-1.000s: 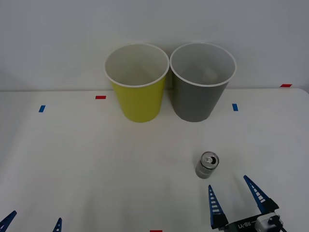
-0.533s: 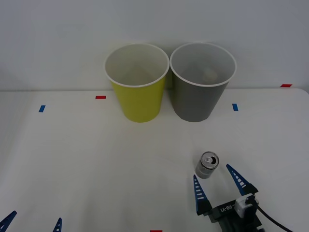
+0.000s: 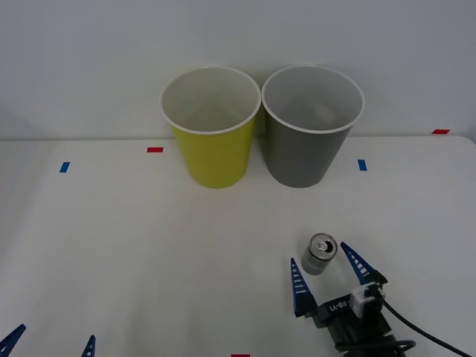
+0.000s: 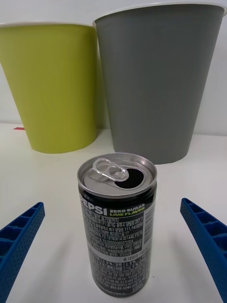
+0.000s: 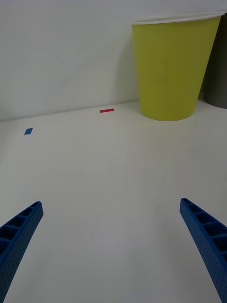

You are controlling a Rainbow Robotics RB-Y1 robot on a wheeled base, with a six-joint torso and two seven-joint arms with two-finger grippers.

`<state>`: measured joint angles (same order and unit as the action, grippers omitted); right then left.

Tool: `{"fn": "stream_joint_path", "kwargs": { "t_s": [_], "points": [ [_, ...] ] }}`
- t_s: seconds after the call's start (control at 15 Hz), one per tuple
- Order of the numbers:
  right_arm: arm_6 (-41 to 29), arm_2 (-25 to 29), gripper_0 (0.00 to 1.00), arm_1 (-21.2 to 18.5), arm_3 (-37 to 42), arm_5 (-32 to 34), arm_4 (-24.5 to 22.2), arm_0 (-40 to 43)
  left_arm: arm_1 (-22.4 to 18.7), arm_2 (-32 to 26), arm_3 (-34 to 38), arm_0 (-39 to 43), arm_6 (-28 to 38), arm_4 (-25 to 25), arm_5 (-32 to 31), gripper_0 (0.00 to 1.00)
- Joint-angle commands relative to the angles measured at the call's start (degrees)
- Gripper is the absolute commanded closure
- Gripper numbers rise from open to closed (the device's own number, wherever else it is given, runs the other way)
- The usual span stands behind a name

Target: Put cans in the gray bin and PET bottles in the light green bin.

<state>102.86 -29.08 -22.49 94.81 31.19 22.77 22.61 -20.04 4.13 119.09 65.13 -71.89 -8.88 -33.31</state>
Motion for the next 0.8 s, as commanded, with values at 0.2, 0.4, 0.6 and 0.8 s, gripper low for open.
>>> {"fn": "stream_joint_path", "kwargs": {
  "t_s": [0.2, 0.4, 0.6, 0.8],
  "points": [
    [0.9, 1.0, 0.00, 1.0, -0.1, -2.4, 0.1, -1.4, 0.0, 0.0, 0.0, 0.0, 0.0, 0.0, 0.0, 0.00],
    [0.9, 1.4, 0.00, 1.0, -0.1, -3.7, 0.5, -2.5, 0.0, 0.0, 0.0, 0.0, 0.0, 0.0, 0.0, 0.00],
    [1.1, 1.7, 0.00, 1.0, 0.0, -4.2, 0.7, -3.0, 0.0, 0.0, 0.0, 0.0, 0.0, 0.0, 0.0, 0.00],
    [1.3, 1.9, 0.00, 1.1, 0.0, -4.5, 0.9, -3.1, 0.0, 0.0, 0.0, 0.0, 0.0, 0.0, 0.0, 0.00]
  ]
}}
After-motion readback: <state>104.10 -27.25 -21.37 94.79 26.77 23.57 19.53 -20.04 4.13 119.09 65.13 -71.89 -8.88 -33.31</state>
